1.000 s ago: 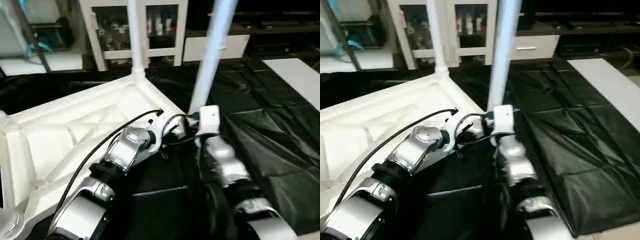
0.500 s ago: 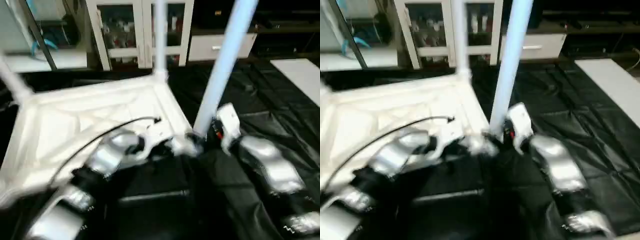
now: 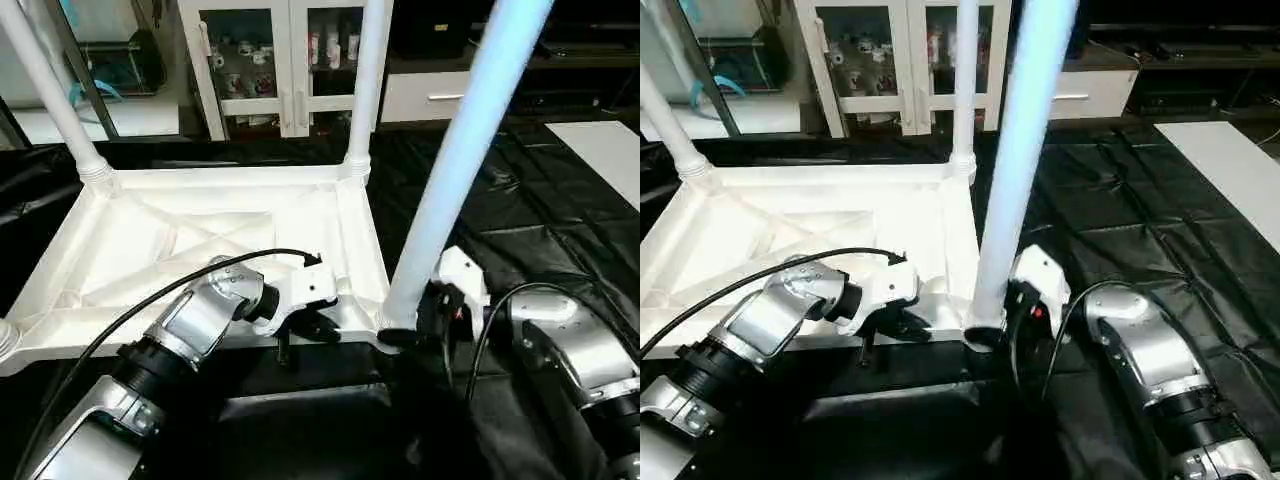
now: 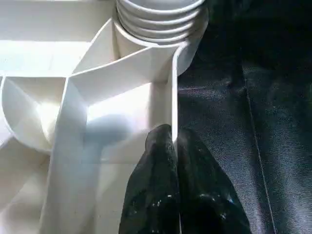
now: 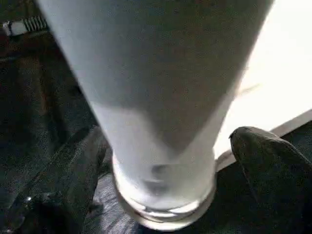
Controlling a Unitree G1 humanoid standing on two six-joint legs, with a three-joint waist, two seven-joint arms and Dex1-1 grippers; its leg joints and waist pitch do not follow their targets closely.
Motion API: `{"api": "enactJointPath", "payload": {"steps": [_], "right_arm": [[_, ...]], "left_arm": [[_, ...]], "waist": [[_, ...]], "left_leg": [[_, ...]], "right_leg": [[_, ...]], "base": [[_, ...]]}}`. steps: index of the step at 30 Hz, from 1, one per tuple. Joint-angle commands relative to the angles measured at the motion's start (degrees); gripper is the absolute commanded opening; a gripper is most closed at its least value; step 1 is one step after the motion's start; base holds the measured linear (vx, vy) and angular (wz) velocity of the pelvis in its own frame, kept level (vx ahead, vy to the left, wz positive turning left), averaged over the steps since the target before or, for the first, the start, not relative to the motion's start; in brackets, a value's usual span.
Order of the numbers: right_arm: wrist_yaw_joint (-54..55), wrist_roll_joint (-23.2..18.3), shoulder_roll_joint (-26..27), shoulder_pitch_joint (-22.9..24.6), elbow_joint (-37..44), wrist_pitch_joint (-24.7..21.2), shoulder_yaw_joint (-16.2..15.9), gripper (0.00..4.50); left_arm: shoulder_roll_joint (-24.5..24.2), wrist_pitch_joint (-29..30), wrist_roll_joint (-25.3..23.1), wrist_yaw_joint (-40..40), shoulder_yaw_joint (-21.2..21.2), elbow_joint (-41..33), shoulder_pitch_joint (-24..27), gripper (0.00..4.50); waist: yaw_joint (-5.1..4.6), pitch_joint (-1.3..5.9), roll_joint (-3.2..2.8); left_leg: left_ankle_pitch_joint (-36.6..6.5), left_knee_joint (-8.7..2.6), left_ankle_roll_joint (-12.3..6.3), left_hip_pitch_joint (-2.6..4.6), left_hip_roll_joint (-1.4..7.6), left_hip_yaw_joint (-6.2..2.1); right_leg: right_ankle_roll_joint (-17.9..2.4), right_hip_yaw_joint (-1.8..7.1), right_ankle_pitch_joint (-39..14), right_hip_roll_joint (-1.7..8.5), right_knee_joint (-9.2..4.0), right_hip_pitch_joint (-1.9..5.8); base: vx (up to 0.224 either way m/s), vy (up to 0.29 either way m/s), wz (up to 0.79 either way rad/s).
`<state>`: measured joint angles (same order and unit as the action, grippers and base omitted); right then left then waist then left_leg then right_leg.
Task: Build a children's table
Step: Rotate leg to tighten
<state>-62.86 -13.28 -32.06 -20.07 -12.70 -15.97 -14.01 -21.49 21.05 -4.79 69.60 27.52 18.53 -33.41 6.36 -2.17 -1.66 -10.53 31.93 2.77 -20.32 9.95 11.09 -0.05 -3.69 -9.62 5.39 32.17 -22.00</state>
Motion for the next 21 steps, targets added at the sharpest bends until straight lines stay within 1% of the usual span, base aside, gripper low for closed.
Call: {"api": "enactJointPath", "payload": {"steps": [1, 2, 4, 6, 7, 8, 10, 11, 12, 14, 15, 16, 17, 18, 19, 20, 21], "right_arm": [[-1.04, 0.56, -0.52, -1.15, -0.27, 0.03, -0.51, 4.43], [-1.97, 0.71, -0.63, -1.39, -0.53, -0.01, -0.78, 4.43], [-1.91, 1.11, -0.54, -1.56, -0.99, 0.33, -0.77, 4.43], [-1.53, 1.66, 0.09, -2.21, -2.56, 0.79, -0.75, 4.43], [-1.38, 1.82, 0.34, -2.42, -3.09, 0.95, -0.9, 4.43], [-1.35, 1.84, 0.37, -2.45, -3.15, 0.96, -0.92, 4.26], [-0.96, 1.99, 0.83, -2.81, -3.89, 1.2, -0.91, 4.26], [-0.51, 1.99, 1.24, -3.1, -4.46, 1.1, -0.71, 4.12], [-0.34, 2.16, 1.62, -3.39, -5.08, 1.28, -0.54, 4.12], [-0.11, 2.59, 2.19, -3.92, -6.51, 1.74, -0.33, 3.87], [-0.15, 2.54, 2.3, -3.99, -6.76, 1.75, -0.29, 3.87], [-0.15, 2.54, 2.3, -3.99, -6.76, 1.75, -0.29, 3.87], [-0.11, 2.48, 2.53, -4.07, -7.0, 1.85, -0.24, 3.68], [-0.11, 2.48, 2.53, -4.07, -7.0, 1.85, -0.24, 3.57], [-0.23, 2.54, 2.62, -4.12, -7.21, 1.97, -0.2, 3.57], [-0.22, 2.63, 2.74, -4.18, -7.47, 2.09, -0.14, 3.46], [-0.35, 2.55, 3.02, -4.22, -7.76, 2.03, 0.05, 3.46]], "left_arm": [[-0.69, 1.83, -1.86, 2.18, 4.71, 1.92, 2.68, 0.0], [-0.78, 2.06, -1.73, 2.13, 4.69, 1.75, 2.72, 0.0], [-0.79, 2.02, -1.85, 2.01, 4.72, 1.78, 2.75, 0.0], [-0.8, 1.94, -2.11, 1.82, 4.74, 1.81, 2.74, 0.0], [-0.84, 2.04, -2.03, 1.87, 4.67, 1.66, 2.79, 0.0], [-0.84, 2.04, -2.02, 1.87, 4.66, 1.64, 2.8, 0.0], [-0.97, 2.1, -2.02, 1.88, 4.63, 1.54, 2.84, 0.0], [-1.03, 2.08, -2.08, 1.77, 4.6, 1.55, 2.83, 0.0], [-1.1, 2.07, -2.1, 1.71, 4.57, 1.56, 2.82, 0.0], [-1.21, 2.11, -2.07, 1.66, 4.52, 1.54, 2.83, 0.0], [-1.24, 2.09, -2.06, 1.65, 4.53, 1.53, 2.84, 0.0], [-1.24, 2.09, -2.06, 1.65, 4.53, 1.53, 2.84, 0.0], [-1.2, 2.1, -2.03, 1.59, 4.5, 1.62, 2.82, 0.0], [-1.2, 2.1, -2.03, 1.59, 4.5, 1.62, 2.82, 0.0], [-1.18, 2.12, -2.05, 1.56, 4.52, 1.62, 2.82, 0.0], [-1.14, 2.2, -2.03, 1.54, 4.53, 1.58, 2.84, 0.0], [-1.15, 2.3, -1.96, 1.56, 4.54, 1.46, 2.91, 0.0]], "waist": [[0.03, 2.99, 0.65], [0.02, 3.05, 0.57], [0.04, 3.08, 0.66], [0.09, 3.09, 0.62], [0.06, 3.07, 0.72], [0.1, 3.13, 0.65], [0.11, 3.13, 0.68], [0.12, 3.14, 0.61], [0.08, 3.12, 0.74], [-0.04, 3.02, 0.69], [-0.07, 2.92, 0.7], [-0.07, 2.92, 0.7], [-0.13, 2.83, 0.77], [-0.18, 2.78, 0.76], [-0.17, 2.77, 0.84], [-0.21, 2.79, 0.86], [-0.2, 2.77, 0.79]], "left_leg": [[-12.41, -3.53, -3.12, 0.5, 3.52, -1.28], [-12.27, -3.49, -3.15, 0.5, 3.5, -1.29], [-11.71, -3.39, -3.34, 0.47, 3.47, -1.26], [-11.52, -3.37, -3.4, 0.47, 3.46, -1.27], [-11.55, -3.36, -3.43, 0.45, 3.46, -1.26], [-11.41, -3.31, -3.4, 0.49, 3.46, -1.27], [-11.2, -3.27, -3.39, 0.47, 3.44, -1.26], [-11.22, -3.26, -3.41, 0.43, 3.41, -1.27], [-11.41, -3.27, -3.41, 0.4, 3.42, -1.28], [-12.71, -3.32, -3.05, 0.42, 3.39, -1.29], [-13.54, -3.39, -2.76, 0.42, 3.4, -1.32], [-13.54, -3.39, -2.76, 0.42, 3.4, -1.32], [-14.81, -3.48, -2.27, 0.54, 3.42, -1.39], [-15.25, -3.5, -2.13, 0.55, 3.39, -1.39], [-15.72, -3.53, -1.92, 0.6, 3.38, -1.41], [-15.87, -3.54, -1.84, 0.57, 3.38, -1.45], [-15.93, -3.56, -1.8, 0.59, 3.38, -1.48]], "right_leg": [[-13.53, 2.34, -12.13, 3.64, -2.69, 2.05], [-13.61, 2.3, -11.76, 3.59, -2.62, 2.07], [-13.92, 2.29, -10.8, 3.55, -2.52, 2.09], [-14.14, 2.26, -10.59, 3.56, -2.47, 2.11], [-14.15, 2.24, -10.81, 3.56, -2.48, 2.14], [-14.25, 2.23, -10.72, 3.56, -2.39, 2.12], [-14.31, 2.23, -10.44, 3.53, -2.34, 2.13], [-14.32, 2.21, -10.49, 3.53, -2.33, 2.17], [-14.29, 2.2, -10.82, 3.58, -2.32, 2.17], [-14.05, 2.2, -12.59, 3.61, -2.53, 2.11], [-13.68, 2.25, -13.91, 3.61, -2.65, 2.07], [-13.68, 2.25, -13.91, 3.61, -2.65, 2.07], [-13.03, 2.3, -15.94, 3.64, -2.8, 1.98], [-12.85, 2.33, -16.66, 3.63, -2.87, 1.93], [-12.47, 2.34, -17.7, 3.65, -2.97, 1.9], [-12.26, 2.37, -18.04, 3.67, -2.97, 1.87], [-12.18, 2.37, -18.19, 3.66, -2.99, 1.84]], "base": [[0.0, 0.0, 0.0], [0.0, 0.0, 0.0], [0.0, 0.0, 0.0], [0.0, 0.0, 0.0], [0.0, 0.0, 0.0], [0.0, 0.0, 0.0], [0.0, 0.0, 0.0], [0.0, 0.0, 0.0], [0.0, 0.0, 0.0], [0.0, 0.0, 0.0], [0.0, 0.0, 0.0], [0.0, 0.0, 0.0], [0.0, 0.0, 0.0], [0.0, 0.0, 0.0], [0.0, 0.0, 0.0], [0.0, 0.0, 0.0], [0.0, 0.0, 0.0]]}}
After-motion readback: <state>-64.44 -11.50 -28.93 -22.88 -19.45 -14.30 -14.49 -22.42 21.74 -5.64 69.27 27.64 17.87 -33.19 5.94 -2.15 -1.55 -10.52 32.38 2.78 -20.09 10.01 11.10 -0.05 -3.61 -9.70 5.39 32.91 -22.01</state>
